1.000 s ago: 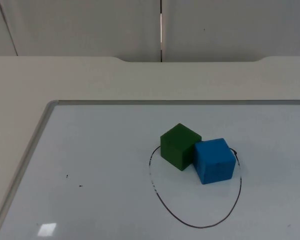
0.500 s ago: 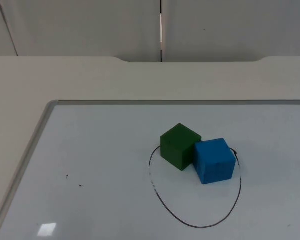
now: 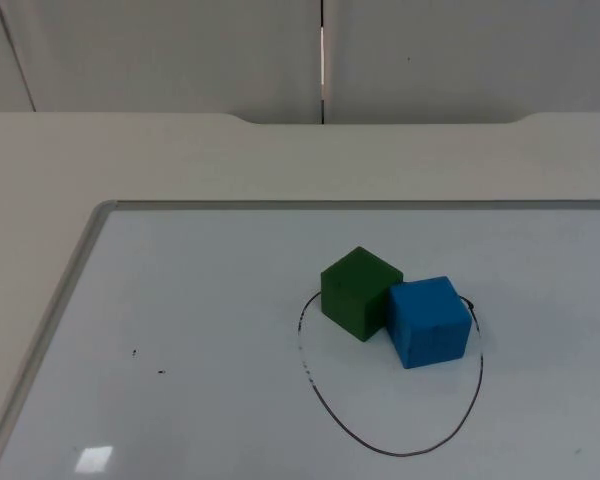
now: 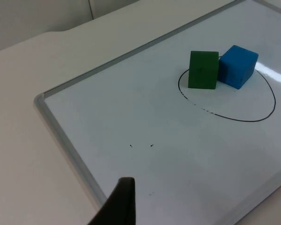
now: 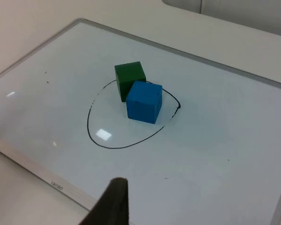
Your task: Push the two cubes into the marked area.
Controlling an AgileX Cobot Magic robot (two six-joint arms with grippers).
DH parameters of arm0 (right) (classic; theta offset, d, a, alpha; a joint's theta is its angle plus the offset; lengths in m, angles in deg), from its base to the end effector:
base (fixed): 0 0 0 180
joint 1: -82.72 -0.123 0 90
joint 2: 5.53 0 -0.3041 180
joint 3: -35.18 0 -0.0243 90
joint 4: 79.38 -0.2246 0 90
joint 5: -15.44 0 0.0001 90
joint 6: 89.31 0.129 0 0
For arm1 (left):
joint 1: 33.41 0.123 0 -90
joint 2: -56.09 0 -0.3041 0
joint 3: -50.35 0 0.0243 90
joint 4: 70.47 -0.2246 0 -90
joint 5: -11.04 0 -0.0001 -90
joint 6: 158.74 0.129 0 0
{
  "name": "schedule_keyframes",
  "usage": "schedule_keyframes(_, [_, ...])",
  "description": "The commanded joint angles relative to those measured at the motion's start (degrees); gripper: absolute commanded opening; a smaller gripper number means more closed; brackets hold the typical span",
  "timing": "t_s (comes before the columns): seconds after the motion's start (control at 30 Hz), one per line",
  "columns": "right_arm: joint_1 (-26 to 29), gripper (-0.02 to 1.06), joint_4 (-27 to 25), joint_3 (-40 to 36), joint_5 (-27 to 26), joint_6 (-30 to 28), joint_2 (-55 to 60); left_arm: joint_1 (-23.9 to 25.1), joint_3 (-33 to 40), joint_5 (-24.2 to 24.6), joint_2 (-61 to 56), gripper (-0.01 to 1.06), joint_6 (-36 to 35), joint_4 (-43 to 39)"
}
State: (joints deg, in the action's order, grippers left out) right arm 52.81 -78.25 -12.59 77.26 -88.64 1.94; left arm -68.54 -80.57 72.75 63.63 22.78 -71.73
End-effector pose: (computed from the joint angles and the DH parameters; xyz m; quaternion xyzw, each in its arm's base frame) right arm -0.0128 -0.0099 0.2518 -0.2147 0.8254 0.1282 0.5061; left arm -0.0099 0.0100 0.2455 0.2695 0.8152 -0.1377 0.4938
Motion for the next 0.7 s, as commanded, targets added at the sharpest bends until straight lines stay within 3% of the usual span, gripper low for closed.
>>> schedule_keyframes(0.0, [0.0,1.05,-0.18,-0.38,-0.03,-0.05,-0.17,-0.28,0.25,-0.05,-0.24,1.05,-0.34,-0.24])
schedule_keyframes(0.43, [0.0,1.05,-0.26,-0.38,-0.03,-0.05,-0.17,0.35,0.25,-0.05,-0.24,1.05,-0.28,-0.63])
schedule_keyframes(0.57, [0.0,1.05,-0.26,-0.38,-0.03,-0.05,-0.17,3.1,0.25,-0.05,-0.24,1.05,-0.28,-0.75])
schedule_keyframes(0.67, [0.0,1.05,-0.26,-0.38,-0.03,-0.05,-0.17,8.5,0.25,-0.05,-0.24,1.05,-0.28,-0.75])
